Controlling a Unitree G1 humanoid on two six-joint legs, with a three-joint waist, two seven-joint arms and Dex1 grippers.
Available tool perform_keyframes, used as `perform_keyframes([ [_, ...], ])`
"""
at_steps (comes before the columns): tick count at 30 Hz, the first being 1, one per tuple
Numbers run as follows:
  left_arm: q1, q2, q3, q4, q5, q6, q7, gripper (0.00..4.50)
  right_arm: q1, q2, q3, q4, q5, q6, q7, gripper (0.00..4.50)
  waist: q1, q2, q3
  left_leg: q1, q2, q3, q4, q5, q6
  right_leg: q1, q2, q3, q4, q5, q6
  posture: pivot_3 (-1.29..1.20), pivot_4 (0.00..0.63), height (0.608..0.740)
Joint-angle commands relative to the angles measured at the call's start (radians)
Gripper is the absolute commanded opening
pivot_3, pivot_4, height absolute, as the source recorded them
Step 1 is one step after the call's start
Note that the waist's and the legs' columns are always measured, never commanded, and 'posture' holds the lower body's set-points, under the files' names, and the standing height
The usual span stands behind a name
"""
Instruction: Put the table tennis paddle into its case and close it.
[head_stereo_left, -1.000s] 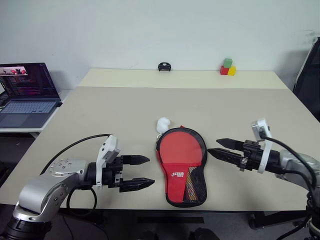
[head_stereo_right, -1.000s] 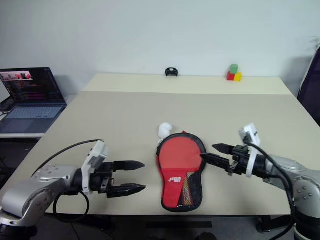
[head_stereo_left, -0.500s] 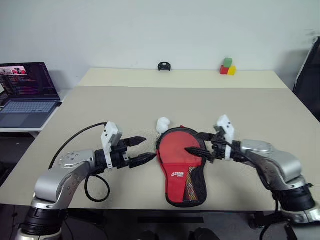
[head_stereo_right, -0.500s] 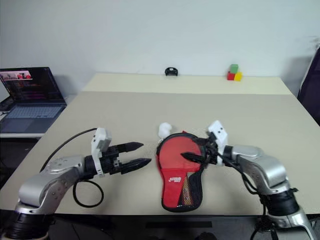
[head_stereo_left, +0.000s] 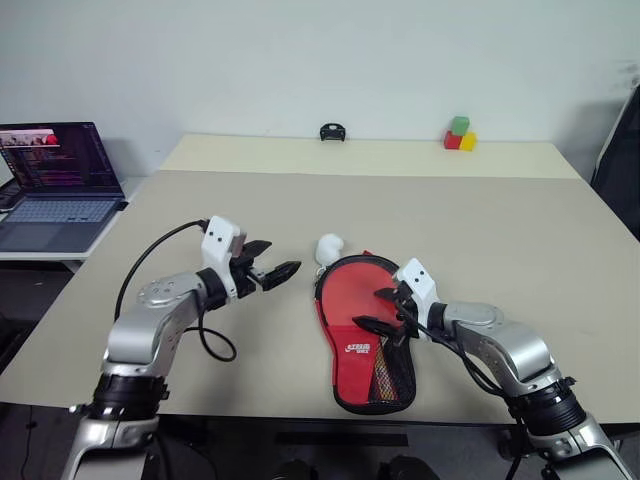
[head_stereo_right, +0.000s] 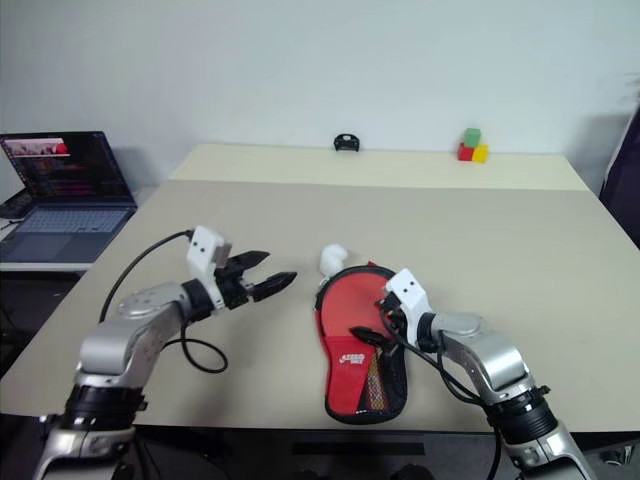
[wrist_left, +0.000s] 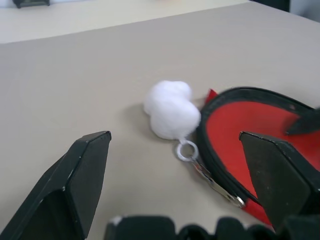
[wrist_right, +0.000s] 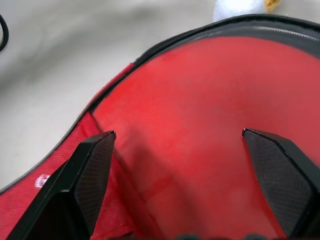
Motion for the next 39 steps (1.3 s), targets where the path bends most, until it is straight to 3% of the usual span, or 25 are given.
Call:
perform_keyframes([
  [1, -0.075, -0.027, -0.013, 0.065, 0.04, -0.022, 0.029, 4.5, 0.031, 0.004, 0.02, 0.013, -0.024, -0.002, 0.001, 4.47, -0.001, 0.0, 0.0, 0.0, 0.0, 0.0, 0.0, 0.0, 0.0, 0.0, 0.0, 0.0, 0.0, 0.0, 0.0, 0.0, 0.15, 0.74],
  [7, -0.299, -0.137, -0.073, 0.393, 0.114, -0.068, 0.013, 4.5, 0.038, 0.03, 0.034, 0.008, -0.036, 0.008, 0.007, 4.47, 0.0, -0.003, -0.002, 0.001, -0.001, -0.002, 0.001, 0.001, -0.001, 0.001, 0.0, -0.002, 0.001, 0.0, 0.0, 0.0, 0.15, 0.74],
  [18, -0.609, -0.24, -0.086, 1.012, 0.233, -0.253, -0.063, 4.5, 0.042, 0.071, 0.037, -0.006, -0.056, 0.02, 0.0, 4.47, -0.009, -0.003, -0.002, 0.001, -0.002, -0.001, 0.001, 0.001, -0.001, 0.0, 0.0, -0.003, 0.002, 0.0, 0.0, 0.0, 0.15, 0.74],
  [31, -0.661, -0.324, -0.06, 1.213, 0.306, -0.286, -0.088, 4.5, 0.054, 0.099, 0.023, -0.039, -0.053, 0.039, -0.03, 4.47, -0.007, -0.003, -0.002, 0.0, -0.003, -0.002, 0.001, 0.001, -0.001, 0.0, 0.0, -0.003, 0.002, 0.0, 0.0, 0.0, 0.15, 0.74],
  [34, -0.663, -0.334, -0.052, 1.223, 0.319, -0.298, -0.078, 3.83, 0.056, 0.101, 0.02, -0.042, -0.054, 0.041, -0.036, 4.5, -0.007, -0.003, -0.002, 0.0, -0.004, -0.002, 0.001, 0.001, -0.001, 0.0, 0.0, -0.003, 0.002, 0.0, 0.0, 0.0, 0.15, 0.74],
  [39, -0.666, -0.34, -0.038, 1.225, 0.325, -0.303, -0.084, 2.06, 0.06, 0.11, 0.007, -0.04, -0.052, 0.043, -0.056, 4.5, -0.006, -0.003, -0.002, 0.001, -0.005, -0.002, 0.001, 0.001, -0.001, 0.0, 0.0, -0.003, 0.003, 0.0, 0.001, 0.0, 0.15, 0.74],
])
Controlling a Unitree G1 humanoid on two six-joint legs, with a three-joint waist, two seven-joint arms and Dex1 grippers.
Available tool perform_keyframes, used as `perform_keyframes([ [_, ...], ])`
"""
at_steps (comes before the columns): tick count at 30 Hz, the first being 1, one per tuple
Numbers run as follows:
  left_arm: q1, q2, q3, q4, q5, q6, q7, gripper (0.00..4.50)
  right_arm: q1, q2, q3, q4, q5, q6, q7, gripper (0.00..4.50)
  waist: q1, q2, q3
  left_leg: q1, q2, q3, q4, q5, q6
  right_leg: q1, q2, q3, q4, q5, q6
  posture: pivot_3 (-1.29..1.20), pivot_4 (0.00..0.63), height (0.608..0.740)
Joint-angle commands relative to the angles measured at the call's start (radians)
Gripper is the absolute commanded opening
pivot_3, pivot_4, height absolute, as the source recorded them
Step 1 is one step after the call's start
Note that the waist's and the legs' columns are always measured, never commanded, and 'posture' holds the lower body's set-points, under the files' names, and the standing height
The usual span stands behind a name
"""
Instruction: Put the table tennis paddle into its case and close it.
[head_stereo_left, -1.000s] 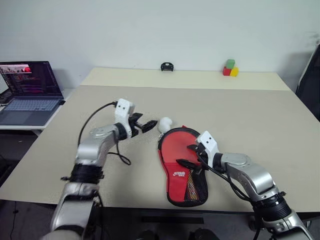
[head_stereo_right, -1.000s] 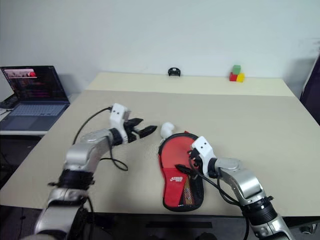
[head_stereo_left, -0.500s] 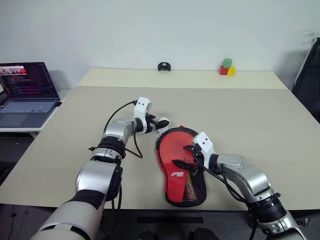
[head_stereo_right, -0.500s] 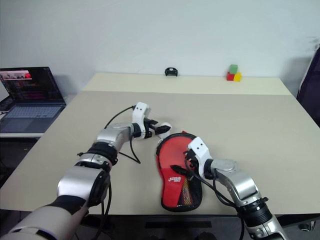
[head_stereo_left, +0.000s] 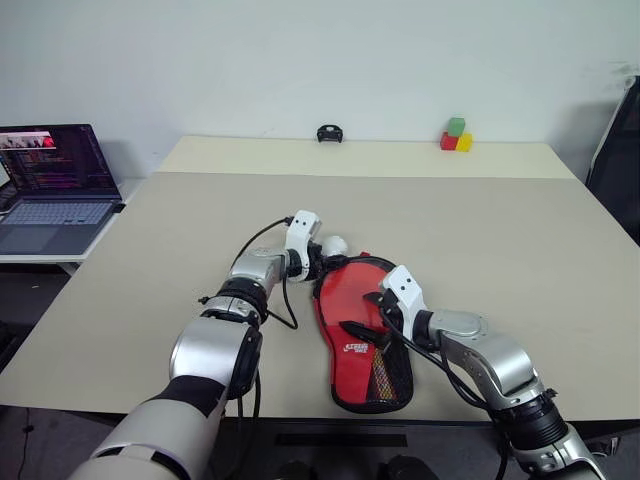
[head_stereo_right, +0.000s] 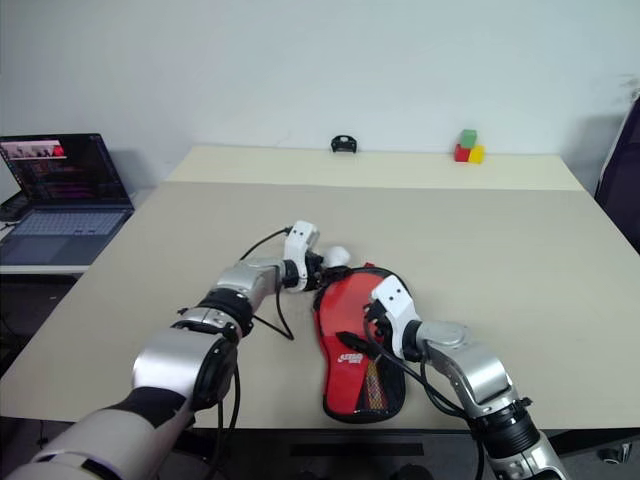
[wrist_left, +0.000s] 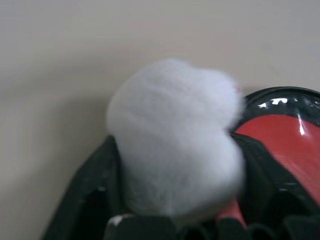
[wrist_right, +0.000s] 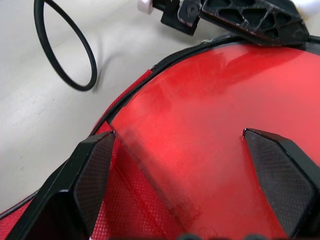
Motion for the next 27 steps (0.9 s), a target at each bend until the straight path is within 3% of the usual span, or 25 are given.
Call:
perform_keyframes([
  [1, -0.028, 0.004, 0.018, 0.0, 0.011, -0.017, 0.01, 1.74, 0.021, 0.013, -0.002, 0.007, -0.005, 0.019, -0.022, 4.5, 0.0, 0.0, 0.0, 0.0, 0.0, 0.0, 0.0, 0.0, 0.0, 0.0, 0.0, 0.0, 0.0, 0.0, 0.0, 0.0, 0.15, 0.74],
  [4, -0.027, 0.008, 0.02, -0.001, 0.019, -0.021, 0.012, 0.84, 0.021, 0.016, -0.008, 0.015, -0.005, 0.037, -0.032, 4.5, 0.0, 0.0, 0.0, 0.001, -0.001, -0.001, 0.001, 0.0, 0.0, 0.0, 0.0, 0.0, 0.002, 0.0, 0.001, 0.0, 0.15, 0.74],
  [7, -0.026, 0.018, 0.022, -0.001, 0.032, -0.035, 0.017, 0.33, 0.026, 0.017, -0.008, 0.03, -0.009, 0.051, -0.044, 4.5, 0.0, 0.0, 0.0, 0.001, -0.001, -0.001, 0.001, 0.001, 0.0, 0.0, -0.001, 0.0, 0.002, 0.001, 0.001, 0.0, 0.15, 0.74],
  [18, -0.066, 0.03, 0.029, 0.014, 0.073, -0.098, 0.065, 0.31, 0.06, -0.002, 0.0, 0.12, -0.048, 0.082, -0.095, 4.5, 0.004, -0.007, -0.006, 0.002, -0.003, -0.002, 0.001, 0.001, 0.0, 0.002, -0.001, -0.001, 0.002, 0.001, 0.001, 0.0, 0.15, 0.74],
  [27, -0.138, -0.058, 0.017, 0.05, 0.125, -0.188, 0.153, 0.31, 0.094, 0.004, 0.007, 0.132, -0.039, 0.096, -0.107, 4.5, 0.012, -0.011, -0.011, 0.008, -0.004, -0.004, 0.001, 0.001, 0.0, 0.01, -0.002, -0.001, 0.0, 0.001, 0.002, 0.0, 0.15, 0.74],
])
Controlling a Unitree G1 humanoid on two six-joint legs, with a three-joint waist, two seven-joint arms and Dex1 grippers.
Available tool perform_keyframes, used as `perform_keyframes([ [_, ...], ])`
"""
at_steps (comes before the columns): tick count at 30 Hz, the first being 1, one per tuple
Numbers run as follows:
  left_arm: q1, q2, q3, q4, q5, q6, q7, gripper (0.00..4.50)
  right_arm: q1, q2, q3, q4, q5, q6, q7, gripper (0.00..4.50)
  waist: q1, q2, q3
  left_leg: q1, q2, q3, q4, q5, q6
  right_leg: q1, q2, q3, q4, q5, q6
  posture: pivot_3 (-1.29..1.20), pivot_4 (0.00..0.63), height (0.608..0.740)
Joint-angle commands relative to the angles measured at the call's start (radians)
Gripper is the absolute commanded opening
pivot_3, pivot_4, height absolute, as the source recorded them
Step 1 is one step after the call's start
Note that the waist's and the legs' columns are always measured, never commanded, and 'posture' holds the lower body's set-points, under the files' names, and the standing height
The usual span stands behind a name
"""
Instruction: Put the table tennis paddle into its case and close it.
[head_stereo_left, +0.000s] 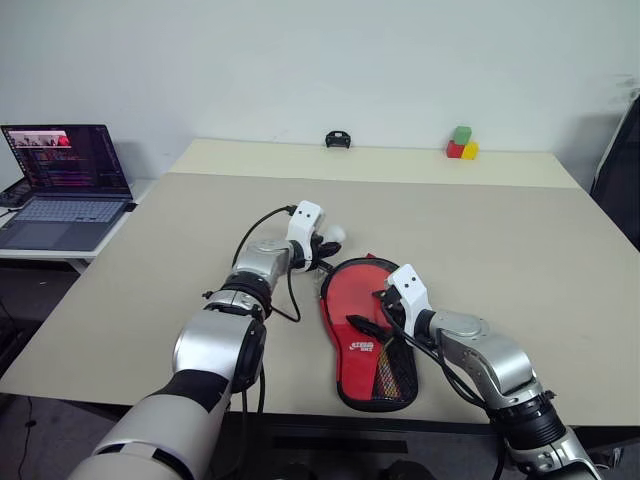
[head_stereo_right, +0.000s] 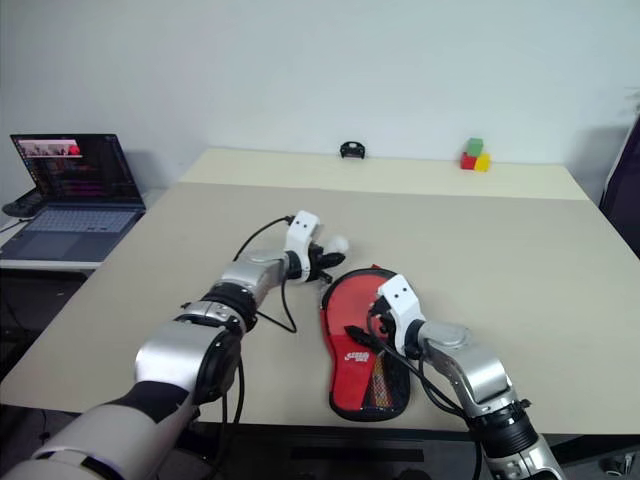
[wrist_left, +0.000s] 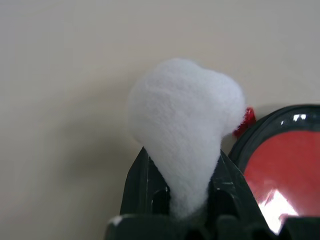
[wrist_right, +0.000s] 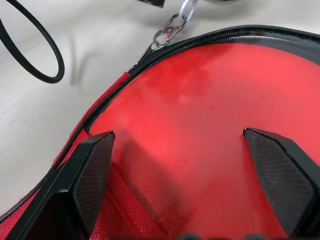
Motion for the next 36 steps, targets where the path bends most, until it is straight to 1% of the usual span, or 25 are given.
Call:
perform_keyframes([
  [1, -0.081, -0.028, -0.004, 0.001, 0.03, -0.065, 0.044, 0.31, 0.077, -0.006, 0.029, 0.093, -0.026, 0.084, -0.022, 4.5, 0.001, 0.0, -0.001, 0.0, 0.0, 0.0, 0.0, 0.0, 0.0, 0.0, 0.0, 0.0, 0.0, 0.0, 0.0, 0.0, 0.15, 0.74],
  [6, -0.117, -0.076, -0.035, 0.023, 0.097, -0.1, 0.092, 0.31, 0.116, 0.009, 0.032, 0.069, -0.02, 0.102, -0.049, 4.5, 0.003, 0.0, -0.004, 0.001, 0.0, 0.0, 0.0, 0.0, 0.0, 0.001, 0.0, 0.0, 0.0, 0.0, 0.0, 0.0, 0.15, 0.74],
  [16, -0.156, -0.137, -0.086, 0.042, 0.213, -0.177, 0.19, 0.31, 0.186, 0.061, 0.031, 0.003, -0.011, 0.132, -0.123, 4.5, 0.008, 0.0, -0.005, 0.002, -0.001, -0.001, -0.001, 0.0, 0.0, 0.004, 0.0, -0.001, -0.001, -0.001, 0.001, 0.0, 0.15, 0.74],
  [20, -0.202, -0.173, -0.085, 0.047, 0.239, -0.194, 0.256, 0.31, 0.229, 0.086, 0.026, -0.037, -0.009, 0.15, -0.154, 4.5, 0.014, 0.0, -0.006, 0.002, -0.001, -0.002, -0.001, 0.0, 0.0, 0.004, 0.0, -0.001, -0.001, -0.001, 0.001, 0.0, 0.15, 0.74],
  [25, -0.235, -0.196, -0.079, 0.051, 0.264, -0.211, 0.32, 0.31, 0.267, 0.107, 0.032, -0.073, -0.01, 0.164, -0.183, 4.5, 0.018, 0.0, -0.005, 0.002, -0.001, -0.002, -0.001, 0.0, 0.0, 0.004, 0.0, -0.001, -0.001, -0.001, 0.002, 0.0, 0.15, 0.74],
  [36, -0.288, -0.276, -0.149, 0.057, 0.374, -0.262, 0.406, 0.31, 0.351, 0.139, 0.025, -0.158, -0.009, 0.191, -0.245, 4.5, 0.022, 0.0, -0.005, 0.002, -0.002, -0.003, -0.001, 0.0, 0.0, 0.004, 0.0, -0.002, -0.002, -0.002, 0.004, 0.0, 0.15, 0.74],
])
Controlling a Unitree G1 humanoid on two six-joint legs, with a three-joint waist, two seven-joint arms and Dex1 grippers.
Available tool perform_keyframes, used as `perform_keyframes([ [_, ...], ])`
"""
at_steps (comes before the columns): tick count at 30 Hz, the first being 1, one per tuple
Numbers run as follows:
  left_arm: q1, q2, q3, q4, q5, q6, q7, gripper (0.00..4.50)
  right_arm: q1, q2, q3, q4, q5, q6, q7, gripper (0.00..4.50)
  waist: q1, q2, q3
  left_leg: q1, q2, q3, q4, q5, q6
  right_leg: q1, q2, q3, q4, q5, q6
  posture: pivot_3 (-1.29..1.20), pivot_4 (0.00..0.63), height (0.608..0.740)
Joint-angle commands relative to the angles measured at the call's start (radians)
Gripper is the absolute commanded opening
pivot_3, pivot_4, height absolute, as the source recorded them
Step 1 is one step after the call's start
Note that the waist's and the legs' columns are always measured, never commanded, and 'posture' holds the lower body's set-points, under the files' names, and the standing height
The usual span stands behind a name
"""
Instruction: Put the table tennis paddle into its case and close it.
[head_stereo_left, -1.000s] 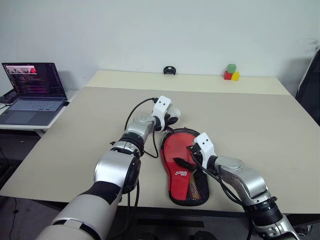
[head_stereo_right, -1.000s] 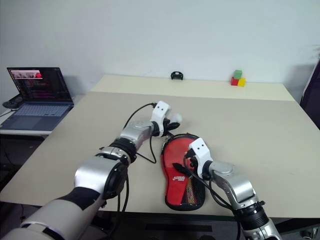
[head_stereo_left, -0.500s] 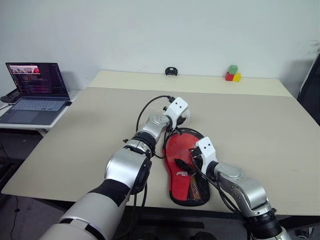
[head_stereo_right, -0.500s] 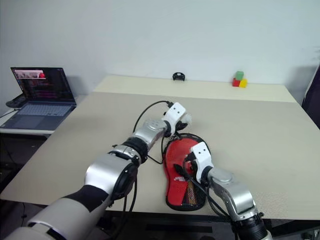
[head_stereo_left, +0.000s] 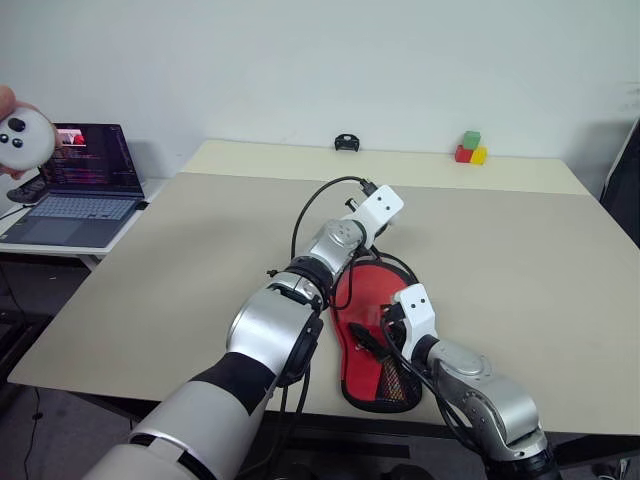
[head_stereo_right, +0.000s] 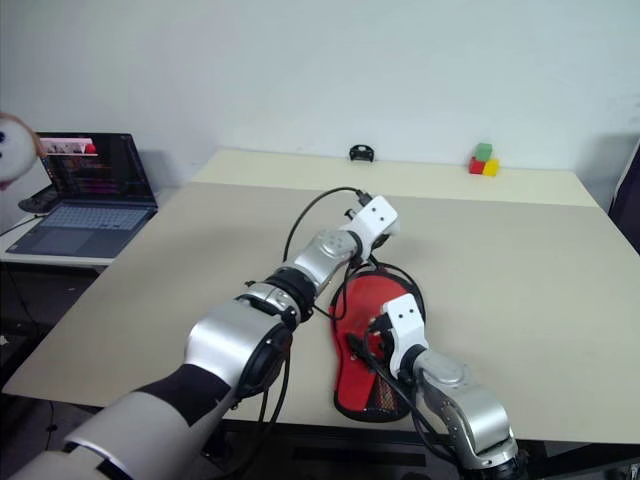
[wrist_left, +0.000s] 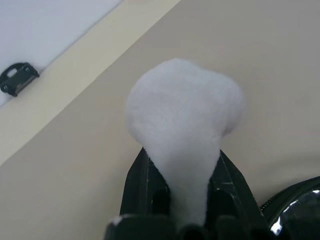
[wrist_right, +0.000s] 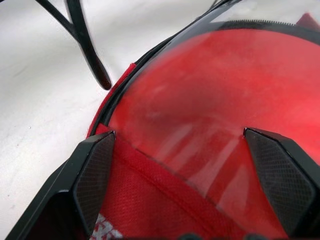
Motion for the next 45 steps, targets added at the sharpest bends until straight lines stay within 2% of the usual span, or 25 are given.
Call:
perform_keyframes([
  [1, -0.105, -0.042, -0.035, -0.054, 0.043, -0.084, 0.04, 0.31, 0.113, -0.004, 0.05, 0.095, 0.008, 0.14, -0.011, 4.5, 0.0, 0.0, 0.0, 0.0, 0.0, 0.0, 0.0, 0.0, 0.0, 0.0, 0.0, 0.0, 0.0, 0.0, 0.0, 0.0, 0.15, 0.74],
  [6, -0.064, -0.066, -0.1, -0.046, 0.111, -0.063, 0.025, 0.31, 0.134, 0.007, 0.051, 0.082, 0.008, 0.138, -0.025, 4.5, 0.0, 0.0, 0.0, 0.0, -0.001, 0.0, 0.0, 0.0, 0.0, 0.001, 0.0, -0.001, 0.0, -0.002, 0.003, 0.0, 0.15, 0.74],
  [11, -0.007, -0.066, -0.106, -0.042, 0.116, -0.033, -0.064, 0.31, 0.133, 0.014, 0.05, 0.082, 0.007, 0.136, -0.03, 4.5, 0.0, 0.001, -0.001, 0.0, -0.001, 0.0, -0.001, 0.0, 0.0, 0.001, 0.0, -0.001, 0.0, -0.002, 0.003, 0.0, 0.15, 0.74],
  [23, 0.03, -0.012, -0.097, -0.046, 0.112, -0.039, -0.152, 4.47, 0.097, 0.02, 0.054, 0.112, 0.007, 0.129, -0.02, 4.5, -0.008, 0.002, -0.004, 0.002, -0.001, 0.001, -0.001, 0.0, 0.0, 0.001, 0.0, -0.001, 0.0, -0.002, 0.003, 0.0, 0.15, 0.74],
  [30, -0.016, 0.032, -0.022, -0.06, 0.037, -0.084, -0.24, 4.47, 0.046, 0.005, 0.031, 0.149, 0.008, 0.125, 0.01, 4.5, -0.02, 0.003, -0.007, 0.003, 0.0, 0.002, -0.001, 0.0, 0.0, 0.001, 0.0, 0.0, 0.0, -0.002, 0.003, 0.0, 0.15, 0.74],
  [37, -0.017, 0.14, 0.074, -0.11, -0.108, -0.205, -0.502, 4.47, 0.012, -0.02, -0.014, 0.118, 0.05, 0.137, 0.061, 4.5, -0.032, 0.004, -0.007, 0.005, 0.001, 0.002, -0.002, 0.0, 0.0, 0.002, 0.0, 0.0, 0.001, -0.004, 0.007, 0.0, 0.15, 0.74],
  [41, 0.053, 0.192, 0.146, -0.202, -0.25, -0.205, -0.732, 4.47, 0.012, -0.041, -0.059, 0.047, 0.121, 0.166, 0.111, 4.5, -0.031, 0.005, -0.007, 0.004, 0.0, 0.002, -0.002, 0.0, 0.0, 0.002, 0.0, 0.0, 0.0, -0.001, 0.002, 0.0, 0.15, 0.74],
  [45, 0.213, 0.23, 0.155, -0.424, -0.359, -0.106, -0.888, 4.47, -0.001, -0.052, -0.12, -0.01, 0.216, 0.215, 0.153, 4.5, -0.031, 0.006, -0.007, 0.001, 0.001, 0.001, -0.002, 0.0, 0.001, 0.0, 0.0, 0.002, -0.001, -0.001, 0.002, 0.0, 0.15, 0.74],
])
